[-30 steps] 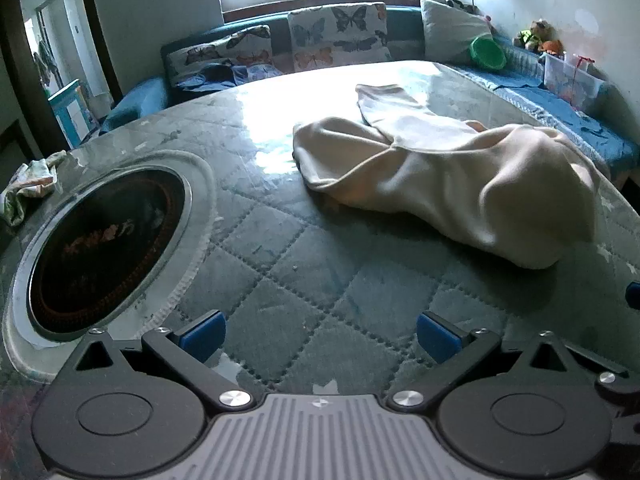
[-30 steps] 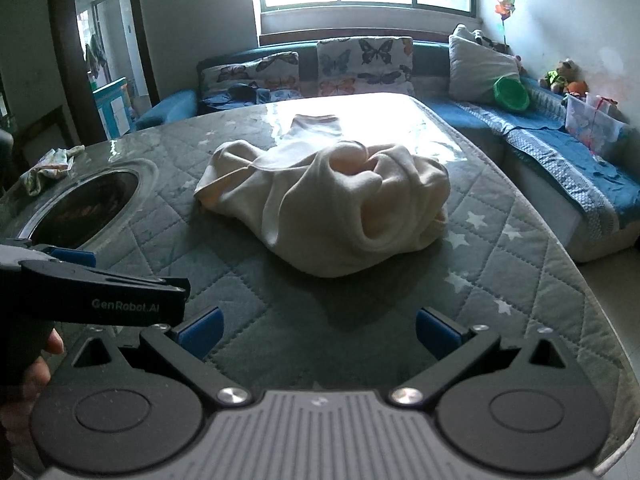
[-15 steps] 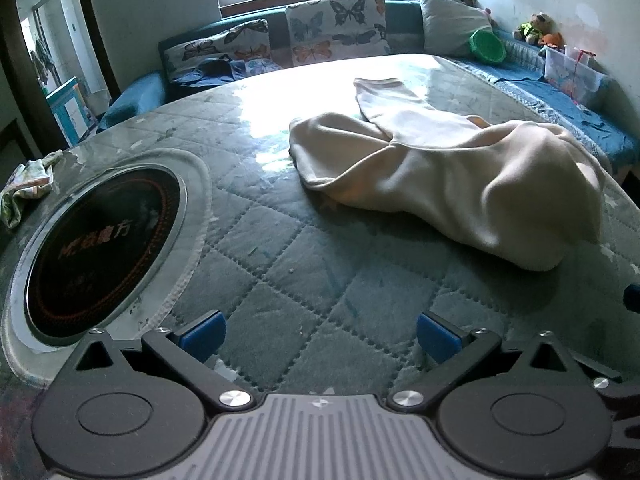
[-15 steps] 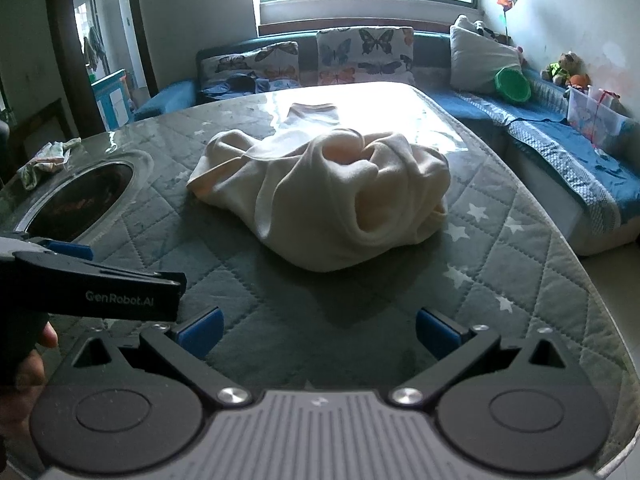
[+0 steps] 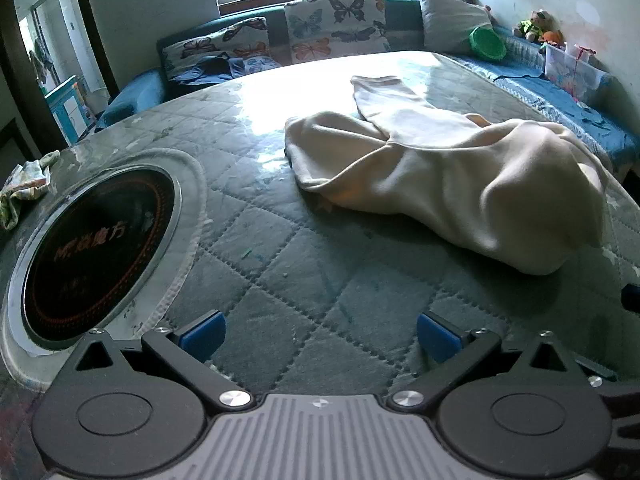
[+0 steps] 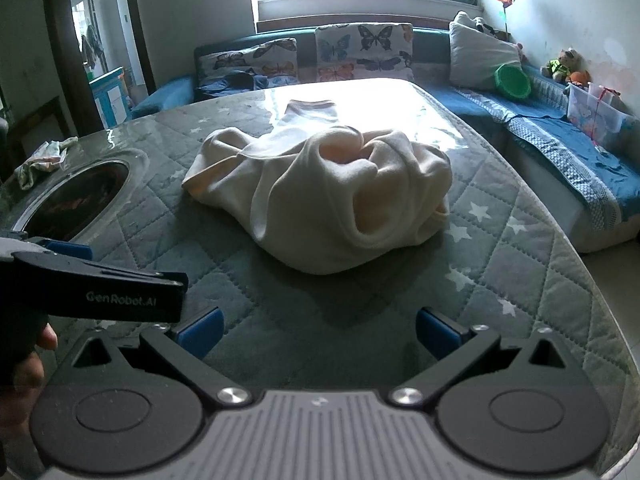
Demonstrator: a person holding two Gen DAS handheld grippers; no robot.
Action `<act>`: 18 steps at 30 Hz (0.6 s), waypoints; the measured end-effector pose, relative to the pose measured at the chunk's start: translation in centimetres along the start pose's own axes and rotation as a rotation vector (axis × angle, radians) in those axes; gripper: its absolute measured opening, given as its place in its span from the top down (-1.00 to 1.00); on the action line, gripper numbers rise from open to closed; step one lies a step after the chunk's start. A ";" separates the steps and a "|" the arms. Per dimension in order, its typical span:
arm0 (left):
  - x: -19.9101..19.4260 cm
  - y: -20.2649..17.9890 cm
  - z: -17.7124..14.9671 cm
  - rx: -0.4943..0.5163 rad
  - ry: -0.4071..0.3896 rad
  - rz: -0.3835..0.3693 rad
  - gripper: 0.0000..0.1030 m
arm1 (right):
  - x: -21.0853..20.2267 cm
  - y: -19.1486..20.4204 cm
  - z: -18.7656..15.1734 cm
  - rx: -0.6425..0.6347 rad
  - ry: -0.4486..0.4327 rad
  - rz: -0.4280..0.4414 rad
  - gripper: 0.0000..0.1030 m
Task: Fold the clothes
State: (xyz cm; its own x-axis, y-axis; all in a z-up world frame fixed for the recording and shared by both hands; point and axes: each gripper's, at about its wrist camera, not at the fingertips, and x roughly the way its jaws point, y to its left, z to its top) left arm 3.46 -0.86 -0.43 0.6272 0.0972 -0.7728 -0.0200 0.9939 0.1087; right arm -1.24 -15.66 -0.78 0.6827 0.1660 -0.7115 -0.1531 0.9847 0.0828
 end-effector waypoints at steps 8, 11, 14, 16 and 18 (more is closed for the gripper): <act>0.0 -0.2 0.2 0.001 0.006 -0.002 -1.00 | 0.1 0.0 0.2 -0.001 0.002 -0.001 -1.00; 0.0 -0.2 0.3 0.004 0.006 -0.004 -1.00 | 0.1 0.0 0.3 -0.001 0.002 0.000 -1.00; -0.1 -0.2 0.2 0.004 0.006 -0.007 -1.00 | 0.1 0.1 0.3 -0.003 0.002 0.000 -1.00; -0.1 -0.2 0.2 0.004 0.005 -0.007 -1.00 | 0.1 0.1 0.3 -0.005 0.003 0.000 -1.00; -0.1 -0.2 0.2 0.004 0.004 -0.007 -1.00 | 0.0 0.1 0.3 -0.004 0.002 0.000 -1.00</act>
State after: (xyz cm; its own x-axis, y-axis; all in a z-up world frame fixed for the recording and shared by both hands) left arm 3.53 -1.10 -0.21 0.6245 0.0901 -0.7758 -0.0123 0.9943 0.1055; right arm -1.03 -15.52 -0.57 0.6816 0.1659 -0.7127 -0.1559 0.9845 0.0800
